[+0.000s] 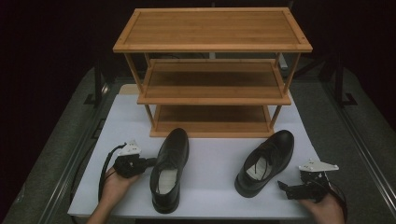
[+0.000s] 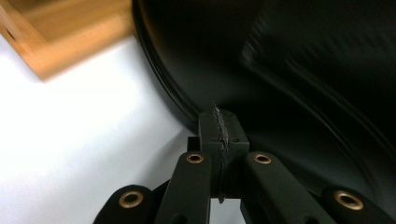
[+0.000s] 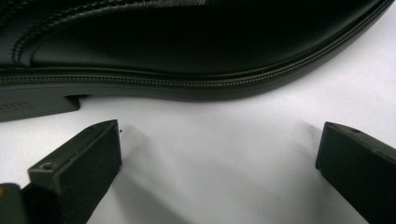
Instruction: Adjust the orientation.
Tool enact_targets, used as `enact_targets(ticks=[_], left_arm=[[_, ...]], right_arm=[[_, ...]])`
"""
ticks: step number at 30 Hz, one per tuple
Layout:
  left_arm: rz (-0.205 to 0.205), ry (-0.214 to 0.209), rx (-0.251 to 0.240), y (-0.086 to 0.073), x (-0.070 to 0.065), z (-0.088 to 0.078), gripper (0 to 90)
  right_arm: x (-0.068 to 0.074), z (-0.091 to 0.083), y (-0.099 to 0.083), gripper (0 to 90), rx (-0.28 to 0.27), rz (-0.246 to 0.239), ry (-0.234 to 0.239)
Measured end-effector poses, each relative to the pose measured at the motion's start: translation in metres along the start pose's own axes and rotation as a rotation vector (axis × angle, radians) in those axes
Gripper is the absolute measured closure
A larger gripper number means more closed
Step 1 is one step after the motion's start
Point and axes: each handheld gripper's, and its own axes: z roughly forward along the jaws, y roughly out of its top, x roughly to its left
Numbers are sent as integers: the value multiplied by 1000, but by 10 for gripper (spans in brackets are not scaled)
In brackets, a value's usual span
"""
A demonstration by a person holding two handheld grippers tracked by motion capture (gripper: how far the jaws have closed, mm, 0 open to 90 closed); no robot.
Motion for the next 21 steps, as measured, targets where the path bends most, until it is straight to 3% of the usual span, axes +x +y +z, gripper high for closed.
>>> enact_targets(ticks=[2, 5, 14, 21], left_arm=[[-18, -25, 1, -10, -8, -5, 900], [-13, -23, 8, -15, -12, -6, 900], [-22, -26, 2, -14, -13, -6, 900], [-14, -61, 3, -10, -23, 1, 900]], right_arm=[[0, 0, 0, 0, -1, -1, 0], [0, 0, 0, 0, 0, 2, 0], [0, 0, 0, 0, 0, 0, 0], [0, 0, 0, 0, 0, 0, 0]])
